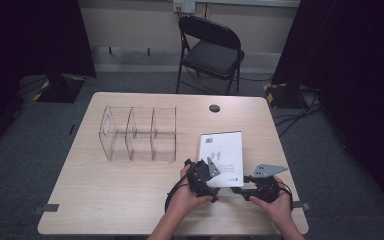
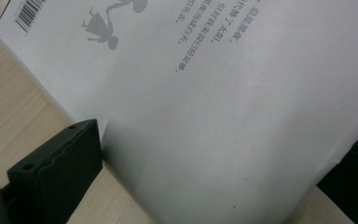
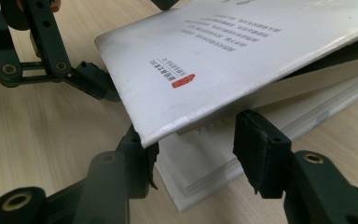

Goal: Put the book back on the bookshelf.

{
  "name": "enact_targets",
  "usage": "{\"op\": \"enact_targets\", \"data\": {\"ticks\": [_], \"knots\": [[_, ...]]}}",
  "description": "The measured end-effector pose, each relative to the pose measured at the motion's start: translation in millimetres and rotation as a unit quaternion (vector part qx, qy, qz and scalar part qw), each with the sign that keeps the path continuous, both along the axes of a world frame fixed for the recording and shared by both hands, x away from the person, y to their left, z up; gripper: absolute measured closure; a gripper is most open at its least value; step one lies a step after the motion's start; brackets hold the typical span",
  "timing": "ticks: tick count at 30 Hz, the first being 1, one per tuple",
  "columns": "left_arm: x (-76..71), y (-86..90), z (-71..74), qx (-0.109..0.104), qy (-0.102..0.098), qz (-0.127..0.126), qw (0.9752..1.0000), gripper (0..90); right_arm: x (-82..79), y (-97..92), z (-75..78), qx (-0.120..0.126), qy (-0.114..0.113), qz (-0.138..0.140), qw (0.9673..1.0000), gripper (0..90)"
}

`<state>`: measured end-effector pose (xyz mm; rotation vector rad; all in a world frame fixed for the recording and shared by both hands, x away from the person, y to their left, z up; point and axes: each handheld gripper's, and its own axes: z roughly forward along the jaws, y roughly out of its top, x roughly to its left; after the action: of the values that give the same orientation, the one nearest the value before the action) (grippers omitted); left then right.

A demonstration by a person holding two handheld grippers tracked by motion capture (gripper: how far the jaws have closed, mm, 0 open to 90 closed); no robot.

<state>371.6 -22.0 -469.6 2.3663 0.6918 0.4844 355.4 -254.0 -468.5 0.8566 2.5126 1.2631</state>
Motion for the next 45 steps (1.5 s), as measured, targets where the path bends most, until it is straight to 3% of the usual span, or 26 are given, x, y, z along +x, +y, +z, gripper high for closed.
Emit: {"op": "enact_targets", "data": {"ticks": [10,11,12,15,19,29,31,32,35,39,43,45], "knots": [[-2.2,-2.7,0.1,0.006,-0.009,-0.001,0.9999,0.0,-0.2,-0.1,1.1,0.002,-0.003,-0.003,1.0,51.1],[-2.9,-3.3,1.4,0.007,-0.011,-0.004,0.9999,0.0,-0.1,-0.1,1.4,0.003,-0.002,-0.003,1.0,51.2],[-3.5,-3.4,3.2,-0.007,-0.007,-0.02,0.9998,0.1,-0.1,-0.4,1.7,0.003,-0.002,-0.003,1.0,51.3],[-5.4,-8.9,8.8,-0.012,-0.02,-0.039,0.999,6.6,0.3,-1.3,2.3,0.014,0.003,-0.003,0.9999,51.4],[-3.7,-17.2,5.8,-0.001,-0.024,-0.038,0.999,0.0,0.3,-0.2,2.3,0.013,0.004,-0.006,0.9999,51.5],[-5.1,-22.8,-0.1,0.029,-0.06,-0.038,0.9971,0.3,0.8,1.8,2.1,0.019,0.008,-0.008,0.9998,52.0],[-5.9,-21.0,1.9,0.039,-0.073,-0.041,0.9957,6.1,0.9,1.7,1.7,0.015,0.008,-0.005,0.9998,51.9],[-5.5,-18.5,3.8,0.032,-0.073,-0.046,0.9958,12.0,0.8,1.5,1.3,0.011,0.01,-0.006,0.9999,51.8],[-4.7,-16.0,6.0,0.021,-0.067,-0.048,0.9963,15.4,1.3,0.1,-0.5,0.02,0.008,-0.005,0.9998,51.8],[-5.3,-18.2,6.6,0.039,-0.067,-0.053,0.9955,16.5,0.4,2.8,-2.1,-0.007,0.001,-0.001,1.0,49.7],[-5.3,-18.9,6.6,0.035,-0.067,-0.055,0.9956,16.8,-0.1,2.3,-3.7,-0.032,-0.007,-0.004,0.9995,45.6],[-5.3,-18.1,6.8,0.031,-0.064,-0.053,0.996,17.2,0.9,0.4,-4.1,-0.026,-0.001,-0.006,0.9996,45.6]]}}
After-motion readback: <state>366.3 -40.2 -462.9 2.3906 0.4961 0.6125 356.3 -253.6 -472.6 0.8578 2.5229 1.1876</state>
